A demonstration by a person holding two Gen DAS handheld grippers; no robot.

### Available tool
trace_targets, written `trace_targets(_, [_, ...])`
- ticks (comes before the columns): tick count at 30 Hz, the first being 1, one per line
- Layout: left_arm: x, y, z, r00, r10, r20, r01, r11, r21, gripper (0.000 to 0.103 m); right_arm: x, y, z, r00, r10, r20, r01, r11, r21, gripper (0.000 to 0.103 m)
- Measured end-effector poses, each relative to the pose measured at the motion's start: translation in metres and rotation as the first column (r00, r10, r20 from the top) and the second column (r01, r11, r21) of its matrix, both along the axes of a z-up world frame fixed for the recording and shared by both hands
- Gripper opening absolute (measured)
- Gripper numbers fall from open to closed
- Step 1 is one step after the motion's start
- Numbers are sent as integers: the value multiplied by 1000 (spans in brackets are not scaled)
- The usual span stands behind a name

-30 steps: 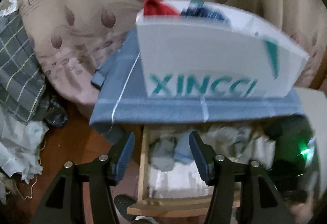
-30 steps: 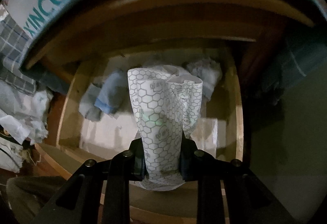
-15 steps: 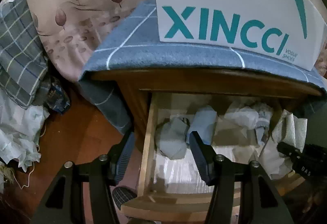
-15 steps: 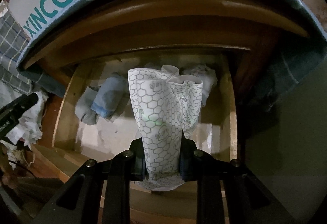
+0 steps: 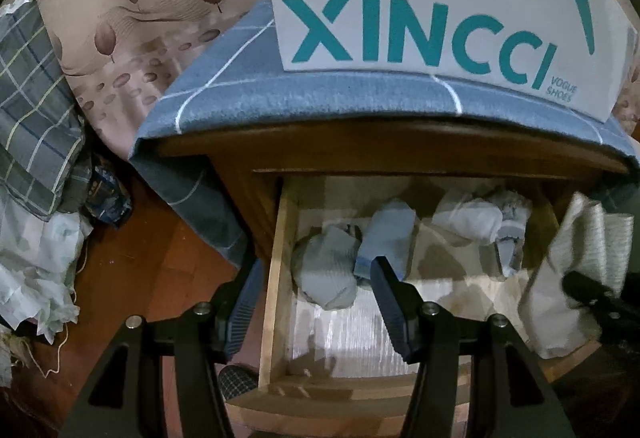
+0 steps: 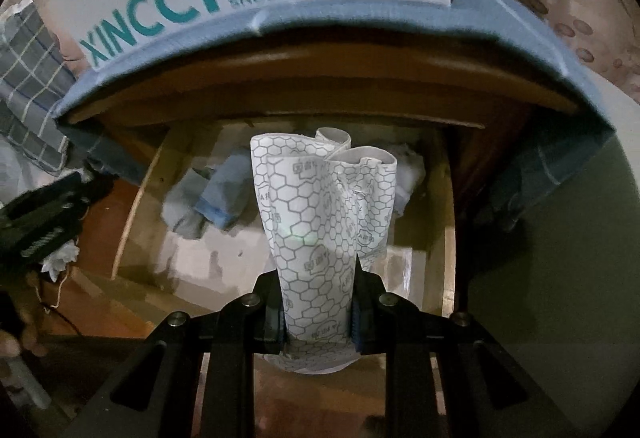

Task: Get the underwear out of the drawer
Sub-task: 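Carry the hexagon-print garment with the right tool into the white box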

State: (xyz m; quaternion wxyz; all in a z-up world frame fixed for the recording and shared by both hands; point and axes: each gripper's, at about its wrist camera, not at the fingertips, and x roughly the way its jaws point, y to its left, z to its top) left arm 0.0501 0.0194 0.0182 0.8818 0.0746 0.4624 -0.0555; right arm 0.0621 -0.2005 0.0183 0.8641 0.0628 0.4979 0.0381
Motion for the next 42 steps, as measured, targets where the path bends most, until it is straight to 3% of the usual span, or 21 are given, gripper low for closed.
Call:
trace_targets(10, [-2,-1,-1,999,-29,17,29,999,35,57,-12,-3,55,999,11,50,-12,1000,10,21])
trace_targets(19, [-1,4,0,1000,-16,7,16,1000,16,57,-23,-5,140,982,52,184,-56,998,19,21])
trace_targets(31, [0,16,4,1000,27,4,-27,999,-30,57,39,5,253,940,67,335,-43,996,-79,21])
trace_targets(36, [1,22,4,999,41,-6,-42,998,-45,57,84,12,263,939,65,338,-26,993,-117,21])
trace_targets(42, [2,22,4,999,45,-6,-45,998,-44,57,134,13,229,966,35,256,4,989,-149,21])
